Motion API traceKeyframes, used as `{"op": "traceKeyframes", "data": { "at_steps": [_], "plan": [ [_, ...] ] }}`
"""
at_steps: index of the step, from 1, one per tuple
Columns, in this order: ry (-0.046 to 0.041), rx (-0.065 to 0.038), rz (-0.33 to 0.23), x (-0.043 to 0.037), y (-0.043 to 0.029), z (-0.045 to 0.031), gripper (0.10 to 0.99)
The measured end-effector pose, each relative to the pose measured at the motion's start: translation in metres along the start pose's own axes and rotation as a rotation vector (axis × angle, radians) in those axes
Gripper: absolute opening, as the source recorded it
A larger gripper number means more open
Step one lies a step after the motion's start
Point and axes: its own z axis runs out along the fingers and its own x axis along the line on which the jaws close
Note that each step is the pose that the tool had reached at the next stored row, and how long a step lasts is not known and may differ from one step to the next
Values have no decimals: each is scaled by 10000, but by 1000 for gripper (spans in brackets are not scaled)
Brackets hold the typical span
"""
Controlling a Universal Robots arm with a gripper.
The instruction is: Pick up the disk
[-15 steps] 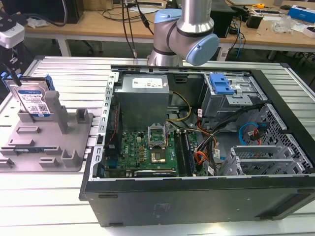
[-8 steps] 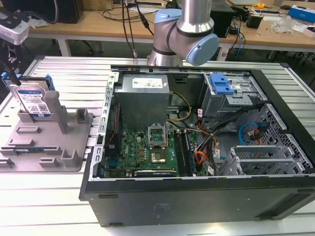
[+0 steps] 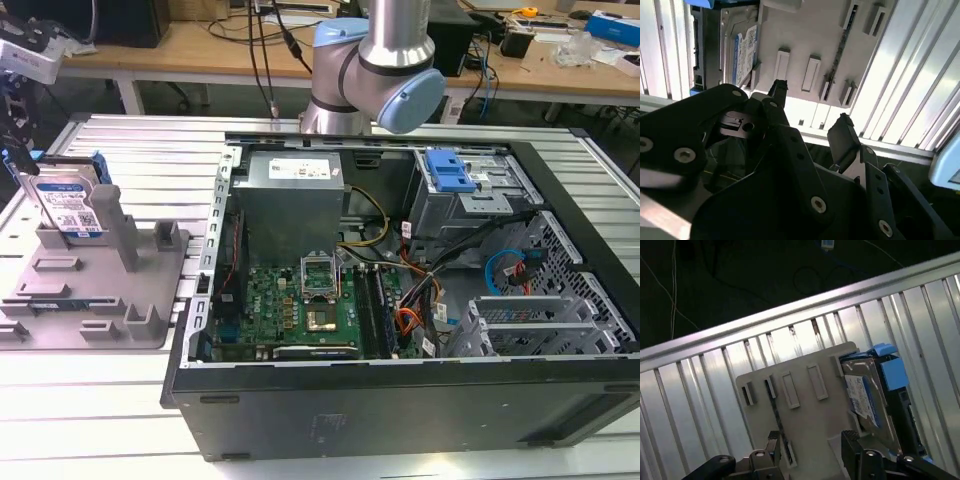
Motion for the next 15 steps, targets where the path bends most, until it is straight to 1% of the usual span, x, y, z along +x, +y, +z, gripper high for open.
{"op": "traceKeyframes", "data": {
  "at_steps": [1, 5, 8, 10, 12, 15],
  "plan": [
    [25, 5, -327, 0, 0, 6, 600],
    [79, 18, -1137, 0, -1, 29, 600],
    [132, 30, -2027, -2, -5, 47, 600],
    [133, 61, -2174, -2, -7, 47, 600],
    [166, 86, -2203, -82, 16, 47, 600],
    [260, 129, -2213, -275, 75, 48, 600]
  ]
}}
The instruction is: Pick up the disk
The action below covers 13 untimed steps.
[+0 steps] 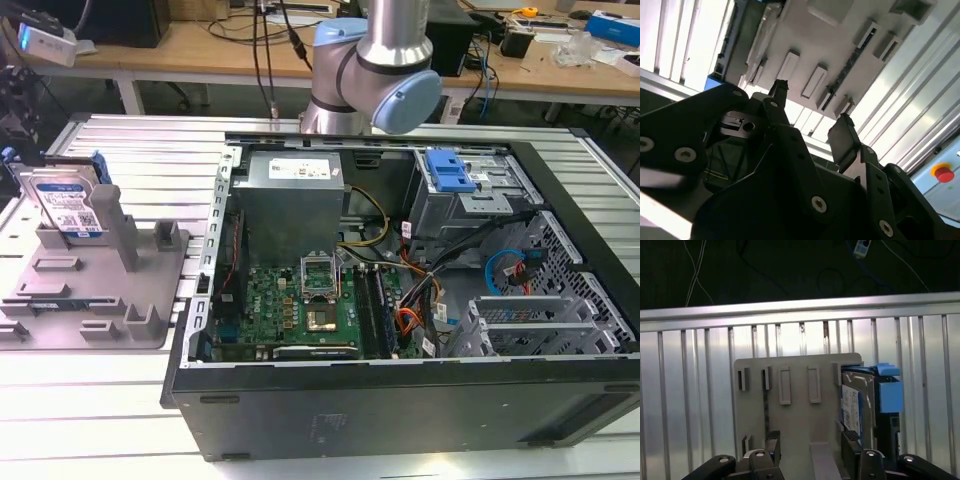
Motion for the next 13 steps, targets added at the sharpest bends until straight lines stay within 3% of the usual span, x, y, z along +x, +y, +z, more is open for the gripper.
{"op": "traceKeyframes", "data": {
  "at_steps": [2, 4, 6, 9, 13],
  "plan": [
    [22, 5, -33, -89, 12, 0, 600],
    [46, 7, -81, -255, 26, -4, 600],
    [51, 7, -99, -337, 30, -6, 600],
    [64, 13, -172, -606, 57, -10, 600],
    [82, 24, -193, -633, 346, 50, 600]
  ]
}}
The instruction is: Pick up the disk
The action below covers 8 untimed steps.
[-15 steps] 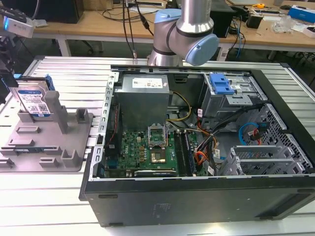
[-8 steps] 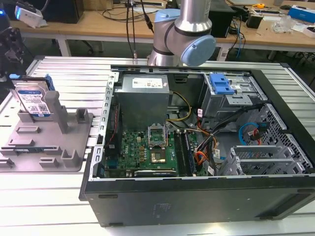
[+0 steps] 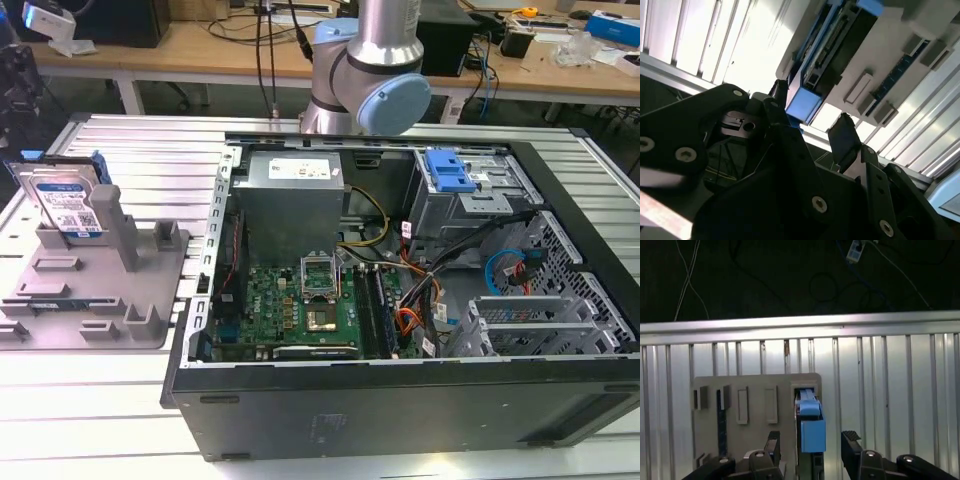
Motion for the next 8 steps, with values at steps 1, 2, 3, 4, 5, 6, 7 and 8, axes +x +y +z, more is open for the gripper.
{"op": "traceKeyframes", "data": {
  "at_steps": [1, 2, 3, 4, 5, 6, 7, 8],
  "plan": [
    [5, 3, -41, 1, 6, 3, 600],
    [14, 5, -138, 1, 5, 5, 600],
    [37, 8, -226, 1, 6, 6, 600],
    [43, 8, -230, 0, 7, 6, 600],
    [50, 9, -231, 1, 7, 6, 600],
    [52, 9, -231, 0, 7, 7, 600],
    [55, 9, -231, 1, 7, 6, 600],
    [58, 9, -231, 0, 7, 6, 600]
  ]
}}
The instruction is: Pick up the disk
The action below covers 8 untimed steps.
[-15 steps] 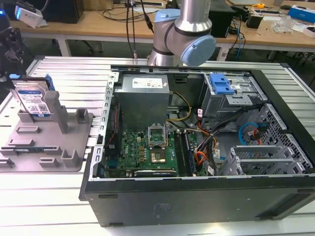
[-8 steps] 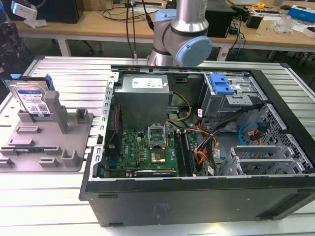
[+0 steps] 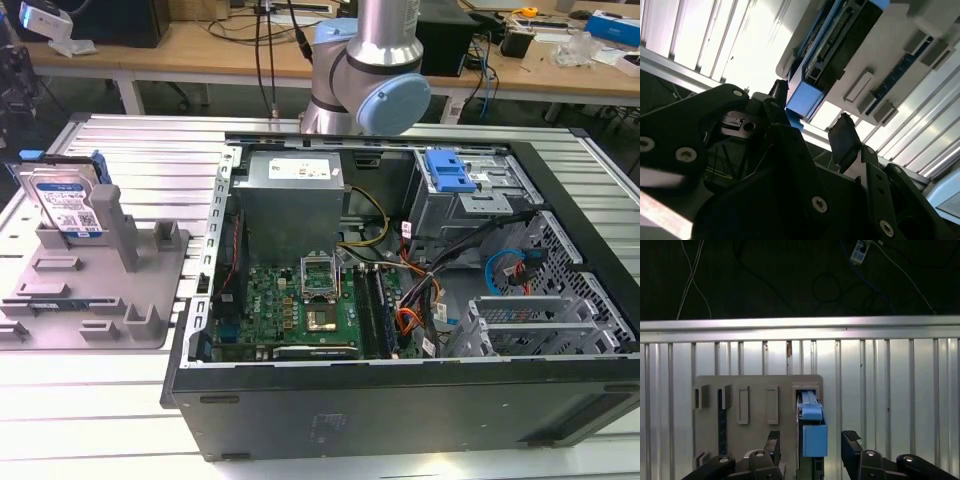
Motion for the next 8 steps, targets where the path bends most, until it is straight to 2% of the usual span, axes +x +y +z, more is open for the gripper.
{"op": "traceKeyframes", "data": {
  "at_steps": [5, 8],
  "plan": [
    [0, 1, 1, -2, -46, 9, 600],
    [-1, 35, 1, -3, -48, 62, 600]
  ]
}}
